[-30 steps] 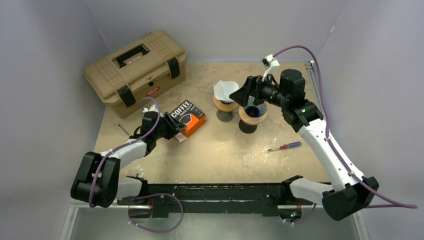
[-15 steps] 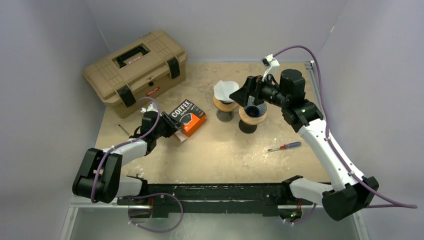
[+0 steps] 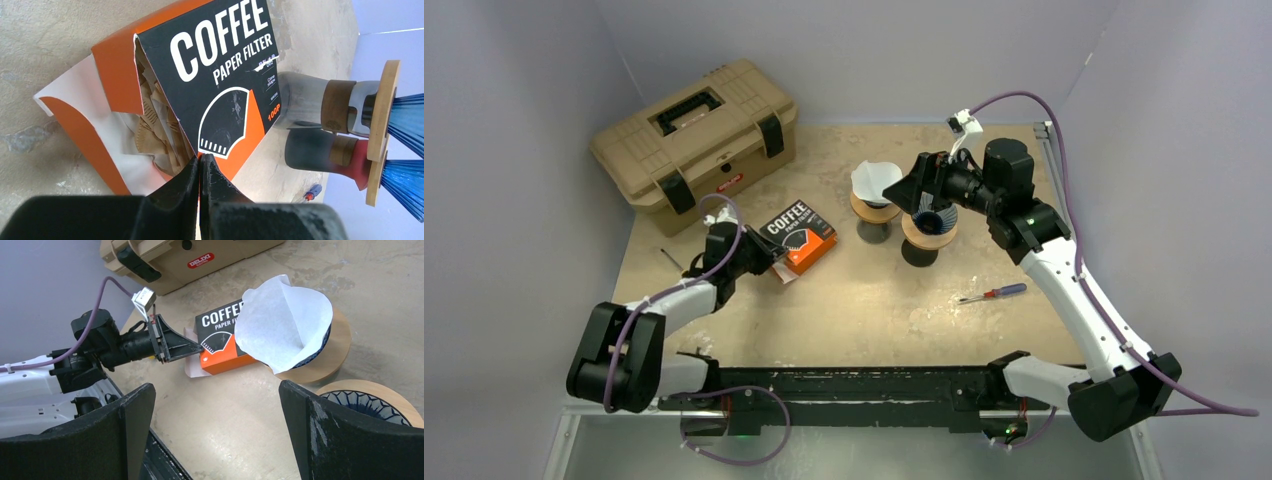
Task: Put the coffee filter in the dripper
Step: Move the coffee filter holder to the center of the board.
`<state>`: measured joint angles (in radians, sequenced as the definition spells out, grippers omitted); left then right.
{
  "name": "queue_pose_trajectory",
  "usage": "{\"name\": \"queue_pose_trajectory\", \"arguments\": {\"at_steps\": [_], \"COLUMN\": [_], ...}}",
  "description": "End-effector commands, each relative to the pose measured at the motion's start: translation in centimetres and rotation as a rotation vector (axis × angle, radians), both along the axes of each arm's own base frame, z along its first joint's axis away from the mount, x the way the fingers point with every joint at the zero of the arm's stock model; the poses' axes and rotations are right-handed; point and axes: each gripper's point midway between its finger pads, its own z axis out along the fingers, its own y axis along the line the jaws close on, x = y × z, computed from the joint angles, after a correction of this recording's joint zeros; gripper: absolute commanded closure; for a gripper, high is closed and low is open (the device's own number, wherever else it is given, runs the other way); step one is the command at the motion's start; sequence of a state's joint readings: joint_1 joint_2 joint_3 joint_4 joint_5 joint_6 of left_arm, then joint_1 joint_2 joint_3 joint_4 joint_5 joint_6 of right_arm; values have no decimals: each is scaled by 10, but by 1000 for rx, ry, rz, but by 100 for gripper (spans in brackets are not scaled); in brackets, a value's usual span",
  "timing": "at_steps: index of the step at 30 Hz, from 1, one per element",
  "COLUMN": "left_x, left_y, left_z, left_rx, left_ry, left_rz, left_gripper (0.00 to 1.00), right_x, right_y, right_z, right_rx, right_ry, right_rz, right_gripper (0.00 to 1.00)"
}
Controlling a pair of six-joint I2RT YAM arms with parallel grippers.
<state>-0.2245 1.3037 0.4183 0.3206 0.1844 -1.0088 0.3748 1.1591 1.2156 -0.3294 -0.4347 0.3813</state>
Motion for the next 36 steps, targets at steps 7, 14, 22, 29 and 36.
{"name": "queue_pose_trajectory", "arguments": {"at_steps": [7,14,22,29,36], "left_x": [-31,-54,-72,-74,-65], "left_y": [-4,-17,-46,-73,-63], "left_z": [10,6,4,8,24], "left_rx": [29,1,32,20,80], "left_ry": [-2,13,21,8,-44], "left_rz": [-125,-249,-433,-474,-423], "left_gripper": [100,100,100,100,66], "right_x": [5,8,10,10,9], "right_y": [-1,-1,-1,-3,-5], "right_z": [10,10,9,10,12], "right_rx": [-3,-9,-13,-17,-23], "right_ry": [-38,-38,-39,-39,-42], "right_rz": [-21,-28,-30,-40,-44], "right_gripper": [3,2,2,2,2]}}
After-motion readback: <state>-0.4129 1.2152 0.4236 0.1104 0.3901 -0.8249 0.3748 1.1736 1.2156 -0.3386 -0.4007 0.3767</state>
